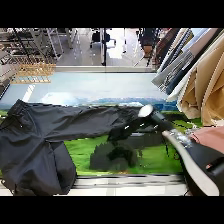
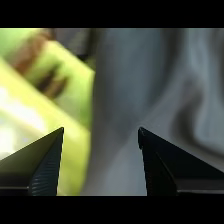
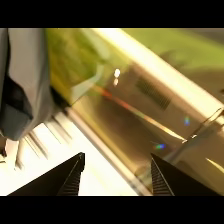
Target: Fold the clothes and pants, and hang the long-sleeved shirts on hangers.
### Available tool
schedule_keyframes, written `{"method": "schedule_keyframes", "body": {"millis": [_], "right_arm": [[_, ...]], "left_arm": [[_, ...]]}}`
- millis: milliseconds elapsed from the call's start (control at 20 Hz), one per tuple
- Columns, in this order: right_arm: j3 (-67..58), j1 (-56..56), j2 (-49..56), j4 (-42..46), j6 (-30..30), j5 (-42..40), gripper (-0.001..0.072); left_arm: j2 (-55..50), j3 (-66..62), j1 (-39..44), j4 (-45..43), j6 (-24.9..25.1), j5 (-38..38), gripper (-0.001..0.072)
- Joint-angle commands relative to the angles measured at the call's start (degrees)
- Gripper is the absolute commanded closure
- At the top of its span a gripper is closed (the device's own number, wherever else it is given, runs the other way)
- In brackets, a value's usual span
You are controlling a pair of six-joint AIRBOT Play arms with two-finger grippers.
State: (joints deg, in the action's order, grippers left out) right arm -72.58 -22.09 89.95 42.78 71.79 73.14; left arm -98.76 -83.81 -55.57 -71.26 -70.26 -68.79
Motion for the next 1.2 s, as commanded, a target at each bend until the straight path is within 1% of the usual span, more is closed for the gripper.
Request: {"method": "schedule_keyframes", "body": {"millis": [0,100,150,200,250,300,400,450,500,550,600,650,700,800,850,900,950,1000,1100,1150], "right_arm": [[3.04,-14.58,3.8,-1.97,5.77,-12.81,0.025],[1.29,-20.26,8.55,-7.3,4.15,-16.48,0.0248],[-0.57,-22.62,11.15,-10.49,2.27,-17.57,0.0248],[-2.91,-24.5,13.75,-12.9,1.33,-17.81,0.024],[-6.05,-26.27,16.72,-14.16,1.11,-17.42,0.0197],[-9.22,-27.71,19.47,-14.21,1.16,-17.11,0.0175],[-15.47,-29.94,24.59,-15.15,1.22,-16.9,0.0174],[-18.51,-30.77,26.88,-15.65,1.55,-16.74,0.0184],[-21.11,-31.32,28.65,-15.43,2.64,-16.7,0.0305],[-22.71,-31.5,29.49,-14.78,2.69,-16.26,0.0561],[-23.58,-31.01,29.18,-12.48,3.02,-14.95,0.0693],[-24.37,-30.16,27.45,-7.67,4.46,-11.37,0.0694],[-24.98,-29.2,24.09,1.38,8.07,-7.54,0.0694],[-25.64,-28.26,14.29,26.23,19.5,2.25,0.0694],[-25.64,-28.28,7.82,37.05,23.98,8.85,0.0694],[-25.64,-28.28,1.55,41.57,26.77,14.8,0.0693],[-25.64,-28.35,-5.22,41.16,29.99,17.66,0.0692],[-25.64,-28.98,-11.1,39.12,32.59,16.0,0.0691],[-25.64,-30.45,-19.98,39.34,33.2,3.04,0.0691],[-25.64,-30.08,-21.79,42.27,31.34,-3.58,0.0689]], "left_arm": [[-3.58,1.38,1.49,8.17,2.19,0.48,0.0222],[-5.25,1.38,2.47,9.7,2.19,0.44,0.0227],[-5.79,1.38,2.73,10.1,2.16,0.28,0.0326],[-6.01,1.38,2.73,10.32,2.19,-0.2,0.0553],[-5.92,1.38,2.71,10.29,2.19,-0.52,0.0686],[-5.73,1.36,2.38,10.32,2.19,-0.66,0.0692],[-5.57,1.36,1.38,10.93,2.19,-1.2,0.0693],[-5.44,1.36,0.66,11.87,2.23,-1.73,0.0694],[-5.2,1.36,-0.13,13.29,2.23,-2.25,0.0694],[-4.81,1.33,-1.03,15.47,2.82,-2.84,0.0694],[-4.07,1.33,-2.23,18.84,3.85,-3.39,0.0694],[-2.86,1.29,-3.56,22.38,5.01,-3.26,0.0695],[-1.42,1.29,-4.87,25.83,6.1,-2.43,0.0696],[1.68,1.16,-7.32,30.75,7.82,-0.22,0.0697],[2.75,0.68,-8.11,30.99,8.2,0.17,0.0697],[3.41,0.28,-8.61,30.4,8.22,0.2,0.0697],[3.58,0.22,-8.68,29.31,8.2,-0.57,0.0697],[3.45,0.24,-8.41,27.56,8.2,-1.95,0.0697],[3.19,0.24,-6.34,20.72,8.11,-4.52,0.0698],[3.19,0.26,-4.87,17.11,7.39,-5.42,0.0698]]}}
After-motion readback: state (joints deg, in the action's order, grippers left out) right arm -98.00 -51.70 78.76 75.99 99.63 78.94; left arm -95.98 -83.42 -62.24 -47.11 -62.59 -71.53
